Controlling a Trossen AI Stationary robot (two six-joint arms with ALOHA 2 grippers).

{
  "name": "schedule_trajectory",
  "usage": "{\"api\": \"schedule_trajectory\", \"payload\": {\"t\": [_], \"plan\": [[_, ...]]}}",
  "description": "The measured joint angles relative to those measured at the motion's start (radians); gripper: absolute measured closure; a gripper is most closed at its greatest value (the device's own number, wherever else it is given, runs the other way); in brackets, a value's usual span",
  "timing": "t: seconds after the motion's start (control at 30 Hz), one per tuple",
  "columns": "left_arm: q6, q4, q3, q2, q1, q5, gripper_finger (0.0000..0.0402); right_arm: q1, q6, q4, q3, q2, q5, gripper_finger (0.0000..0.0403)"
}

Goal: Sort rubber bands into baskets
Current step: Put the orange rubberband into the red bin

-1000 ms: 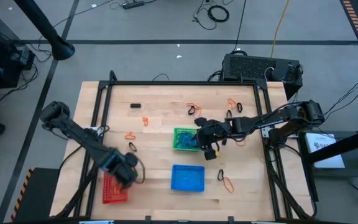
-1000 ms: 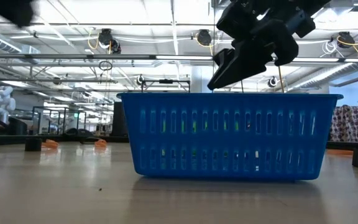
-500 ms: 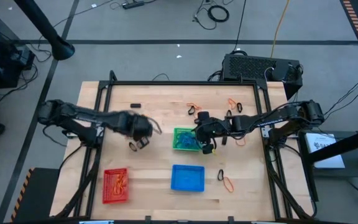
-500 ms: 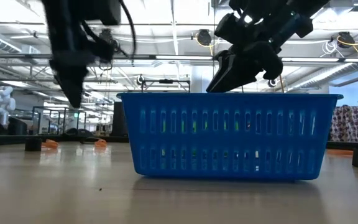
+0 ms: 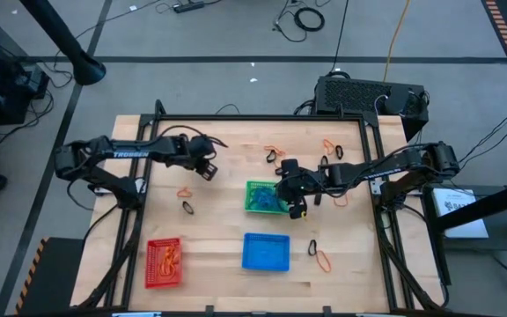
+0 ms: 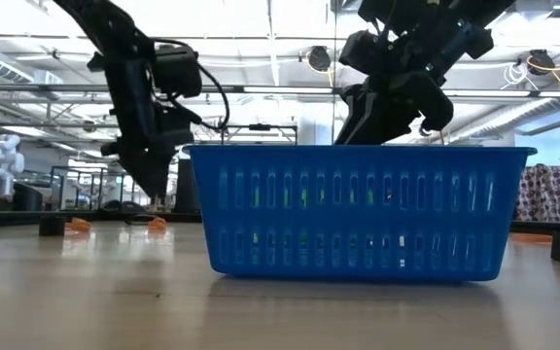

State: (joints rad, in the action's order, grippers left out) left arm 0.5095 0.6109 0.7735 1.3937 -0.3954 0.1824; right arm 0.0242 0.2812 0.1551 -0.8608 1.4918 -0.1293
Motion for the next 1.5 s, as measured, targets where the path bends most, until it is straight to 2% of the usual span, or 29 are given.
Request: {"api": "schedule_trajectory", "payload": {"t": [0.17,0.73,0.83,0.97,1.03,1.17,1.3,1.5], "plan": [[-0.003,-0.121,-0.063,0.000,-0.011,-0.035,0.0265,0.000,-0.004,0.001,0.000,0.000,0.000,0.0264],[-0.029,-0.260,-0.129,0.108,-0.008,-0.064,0.0267,0.000,-0.009,-0.001,0.000,0.000,0.004,0.0264],[-0.043,-0.264,-0.129,0.110,-0.009,-0.075,0.0291,0.000,-0.007,-0.001,0.000,0.000,0.004,0.0264],[-0.074,-0.262,-0.127,0.103,-0.008,-0.093,0.0370,0.000,-0.007,-0.001,0.000,0.000,0.004,0.0264],[-0.095,-0.244,-0.114,0.099,-0.001,-0.095,0.0391,0.000,-0.007,-0.001,0.000,0.000,0.004,0.0264],[-0.107,-0.173,-0.058,0.064,0.024,-0.139,0.0394,0.000,-0.007,-0.001,0.000,0.000,0.004,0.0264],[-0.089,-0.035,0.001,0.014,0.073,-0.172,0.0397,0.000,-0.014,-0.001,0.000,0.000,0.004,0.0264],[0.043,0.169,0.038,-0.046,0.189,-0.329,0.0398,0.000,-0.039,0.000,0.000,0.000,0.004,0.0264]]}}
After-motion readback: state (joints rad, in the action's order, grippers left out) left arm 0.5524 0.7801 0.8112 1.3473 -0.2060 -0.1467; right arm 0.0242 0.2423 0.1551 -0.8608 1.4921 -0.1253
